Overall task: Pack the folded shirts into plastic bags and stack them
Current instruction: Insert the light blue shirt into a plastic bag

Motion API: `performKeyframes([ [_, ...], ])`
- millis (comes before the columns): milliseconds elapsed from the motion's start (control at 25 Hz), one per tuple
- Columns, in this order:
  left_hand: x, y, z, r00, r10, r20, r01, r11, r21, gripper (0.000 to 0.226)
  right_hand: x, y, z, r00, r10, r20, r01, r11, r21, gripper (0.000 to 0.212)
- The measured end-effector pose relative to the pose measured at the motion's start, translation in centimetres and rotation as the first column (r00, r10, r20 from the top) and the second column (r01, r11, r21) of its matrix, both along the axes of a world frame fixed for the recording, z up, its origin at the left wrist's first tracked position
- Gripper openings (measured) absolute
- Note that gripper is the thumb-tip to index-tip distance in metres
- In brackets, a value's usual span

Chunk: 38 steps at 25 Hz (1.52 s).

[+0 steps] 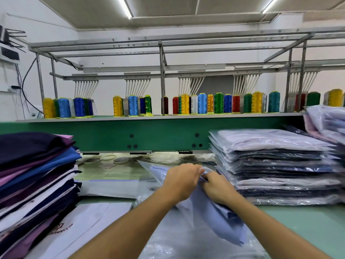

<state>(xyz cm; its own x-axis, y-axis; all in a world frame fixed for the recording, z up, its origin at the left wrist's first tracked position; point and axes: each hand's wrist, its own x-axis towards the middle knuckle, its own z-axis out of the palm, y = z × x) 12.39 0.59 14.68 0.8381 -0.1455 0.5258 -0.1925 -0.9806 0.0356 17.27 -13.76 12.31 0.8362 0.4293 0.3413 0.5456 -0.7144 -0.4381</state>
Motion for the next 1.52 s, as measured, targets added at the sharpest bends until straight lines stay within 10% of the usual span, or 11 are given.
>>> performKeyframes([
  [120,-1.0,0.0,-1.1,0.997,0.050,0.052,-0.048,0.998,-0.051,0.027,-0.3,1.1,-0.4,0.998,-0.053,-0.036,0.058,0.990,0.128,0.026],
  [240,-2.1,2.9,-2.5,0.970,0.198,-0.140,-0.236,0.904,-0.355,0.067,-0.2,2.0,-1.1,0.980,-0.161,-0.115,0.181,0.964,0.195,0.023],
  [360,-3.2,5.2,-3.9,0.951,-0.127,-0.281,-0.157,0.582,-0.797,0.077,-0.4,3.3,-1.6,0.973,-0.174,-0.152,0.209,0.945,0.252,0.010],
  [560,-3.3,6.0,-6.0,0.853,-0.471,-0.224,-0.064,0.333,-0.941,0.077,-0.3,6.0,-2.2,0.946,-0.251,-0.207,0.302,0.913,0.273,0.018],
  [1200,-3.9,9.2,-9.1,0.808,-0.473,-0.352,-0.186,0.361,-0.914,0.102,5.9,7.4,-4.7,0.971,-0.143,-0.192,0.183,0.961,0.207,0.027],
  [1320,-3.9,9.3,-9.1,0.826,-0.445,-0.346,-0.190,0.357,-0.914,0.110,5.3,5.2,-5.6,0.951,-0.295,-0.094,0.280,0.948,-0.150,0.037],
  [1520,-4.6,9.5,-9.3,0.867,-0.351,-0.353,-0.175,0.450,-0.876,0.106,1.8,4.1,-7.6,0.998,-0.046,-0.040,0.029,0.935,-0.353,0.055],
])
